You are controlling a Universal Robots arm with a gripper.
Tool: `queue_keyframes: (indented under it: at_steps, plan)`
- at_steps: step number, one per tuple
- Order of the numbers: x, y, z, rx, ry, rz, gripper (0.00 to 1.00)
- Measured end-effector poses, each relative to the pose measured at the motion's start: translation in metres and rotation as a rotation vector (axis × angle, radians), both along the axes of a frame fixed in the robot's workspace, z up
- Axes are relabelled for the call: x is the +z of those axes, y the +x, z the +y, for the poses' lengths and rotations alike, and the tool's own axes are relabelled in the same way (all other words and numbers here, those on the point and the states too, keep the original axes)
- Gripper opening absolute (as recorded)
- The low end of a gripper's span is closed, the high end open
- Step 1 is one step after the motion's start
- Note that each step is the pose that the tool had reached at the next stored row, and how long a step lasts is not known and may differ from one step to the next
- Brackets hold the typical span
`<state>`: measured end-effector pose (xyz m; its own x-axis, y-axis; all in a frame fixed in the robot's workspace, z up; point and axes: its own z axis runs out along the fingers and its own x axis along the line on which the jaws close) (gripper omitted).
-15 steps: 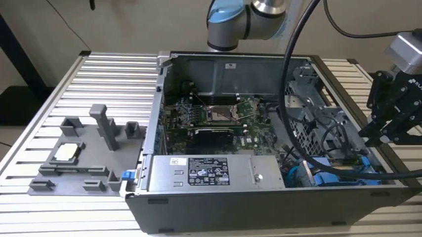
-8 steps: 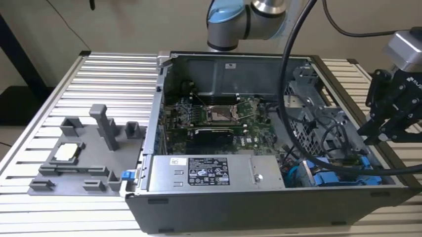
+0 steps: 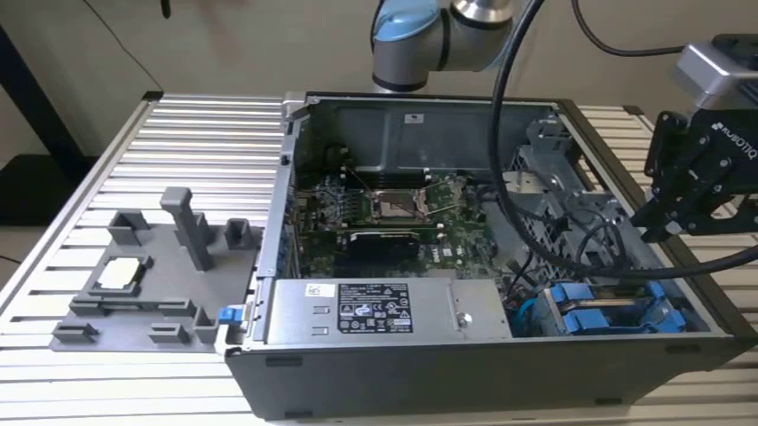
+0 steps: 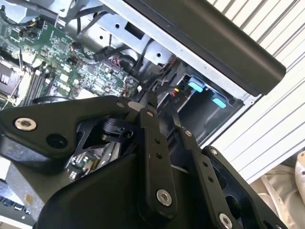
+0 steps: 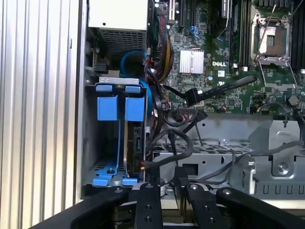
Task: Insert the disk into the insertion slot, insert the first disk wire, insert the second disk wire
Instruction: 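Insert the second disk wire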
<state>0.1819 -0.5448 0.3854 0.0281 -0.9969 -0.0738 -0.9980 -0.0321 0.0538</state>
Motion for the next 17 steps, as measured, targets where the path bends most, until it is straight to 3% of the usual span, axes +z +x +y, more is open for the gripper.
queue_keyframes:
  at_steps: [4, 14, 17]
  plan:
    - [0.0, -0.0036, 0.006, -0.002, 0.0, 0.0, 0.27]
    - [-0.0003, -0.0485, 0.0068, -0.002, -0.0004, -0.003, 0.27]
    - [-0.0006, -0.0573, 0.0076, 0.0, -0.0009, -0.0044, 0.27]
